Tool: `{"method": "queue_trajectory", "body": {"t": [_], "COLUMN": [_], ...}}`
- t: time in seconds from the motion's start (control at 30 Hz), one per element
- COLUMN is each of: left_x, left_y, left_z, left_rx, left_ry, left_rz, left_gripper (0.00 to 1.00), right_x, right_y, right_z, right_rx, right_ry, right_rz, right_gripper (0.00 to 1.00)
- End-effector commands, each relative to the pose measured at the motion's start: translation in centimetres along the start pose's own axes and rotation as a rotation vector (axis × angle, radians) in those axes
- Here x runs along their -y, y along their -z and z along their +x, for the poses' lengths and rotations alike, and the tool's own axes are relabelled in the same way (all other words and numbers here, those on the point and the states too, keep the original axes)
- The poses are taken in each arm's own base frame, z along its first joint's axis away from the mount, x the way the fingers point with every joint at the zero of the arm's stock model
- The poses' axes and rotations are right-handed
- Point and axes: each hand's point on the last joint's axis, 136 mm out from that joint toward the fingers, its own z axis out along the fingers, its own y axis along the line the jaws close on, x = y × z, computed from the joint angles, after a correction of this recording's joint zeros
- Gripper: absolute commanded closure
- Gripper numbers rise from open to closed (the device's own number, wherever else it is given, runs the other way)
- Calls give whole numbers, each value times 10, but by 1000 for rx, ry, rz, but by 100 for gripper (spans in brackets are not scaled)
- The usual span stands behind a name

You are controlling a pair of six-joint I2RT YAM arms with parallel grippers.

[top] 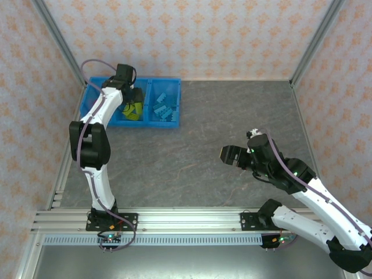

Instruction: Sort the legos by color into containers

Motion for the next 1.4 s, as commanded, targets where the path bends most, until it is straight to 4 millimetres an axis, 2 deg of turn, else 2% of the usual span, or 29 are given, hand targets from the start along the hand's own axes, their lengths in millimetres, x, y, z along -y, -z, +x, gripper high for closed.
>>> {"method": "queue_trajectory", "body": {"t": [0.0, 0.13, 0.17, 0.27, 0.33, 0.43, 0.5, 0.53, 0.6, 0.67, 0.77, 0.8, 0.87, 0.93, 1.0, 1.03, 1.07, 1.1, 1.17, 1.2, 1.23, 1.27, 1.3, 1.33, 1.37], "left_x": [-1, 1, 2, 5, 11, 13, 3, -8, -38, -62, -76, -79, -81, -81, -76, -75, -77, -80, -90, -89, -79, -68, -65, -63, -67], "left_y": [52, 111, 127, 171, 188, 194, 188, 180, 164, 150, 132, 127, 113, 104, 92, 86, 77, 68, 38, 25, 16, 9, 11, 12, 11], "left_z": [-11, 4, 14, 46, 71, 108, 125, 132, 137, 139, 141, 140, 137, 125, 114, 109, 106, 105, 111, 114, 110, 117, 111, 112, 114], "left_rx": [111, 227, 259, 360, 393, 401, 413, 430, 486, 554, 606, 612, 610, 609, 655, 689, 709, 702, 672, 680, 688, 587, 589, 626, 591], "left_ry": [23, 70, 73, 53, 31, 34, 45, 61, 121, 132, 71, 57, 19, 10, -35, -48, -54, -58, -17, -16, -56, -122, -131, -137, -125], "left_rz": [32, 124, 145, 185, 225, 277, 260, 215, 70, -61, -170, -197, -241, -240, -181, -146, -134, -131, -106, -87, -47, -11, -18, -19, -39], "left_gripper": [44, 42, 40, 37, 35, 29, 22, 20, 5, 0, 0, 0, 0, 0, 0, 0, 0, 0, 0, 0, 0, 0, 0, 0, 0], "right_x": [2, 21, 29, 56, 76, 108, 130, 141, 167, 198, 237, 243, 245, 240, 247, 242, 246, 252, 248, 249, 248, 249, 248, 248, 247], "right_y": [1, 2, 2, 8, 15, 26, 29, 24, 7, -19, -60, -73, -95, -106, -139, -133, -132, -133, -133, -133, -133, -134, -134, -134, -133], "right_z": [-7, -20, -27, -48, -64, -84, -94, -98, -103, -106, -107, -109, -122, -138, -133, -134, -124, -126, -129, -128, -129, -130, -129, -129, -130], "right_rx": [44, 135, 177, 339, 469, 665, 759, 780, 788, 741, 658, 646, 627, 651, 639, 710, 642, 616, 654, 623, 634, 636, 629, 626, 634], "right_ry": [-8, -8, -7, -5, 10, 54, 73, 91, 97, 62, -32, -40, 36, 103, 132, 153, 129, 95, 127, 119, 122, 123, 124, 126, 127], "right_rz": [8, 108, 148, 294, 410, 617, 755, 805, 857, 844, 788, 769, 757, 738, 631, 609, 619, 633, 643, 655, 643, 648, 643, 651, 649], "right_gripper": [8, 3, 0, 1, 1, 1, 1, 1, 1, 1, 1, 1, 1, 1, 0, 1, 1, 1, 1, 1, 1, 1, 1, 1, 1]}}
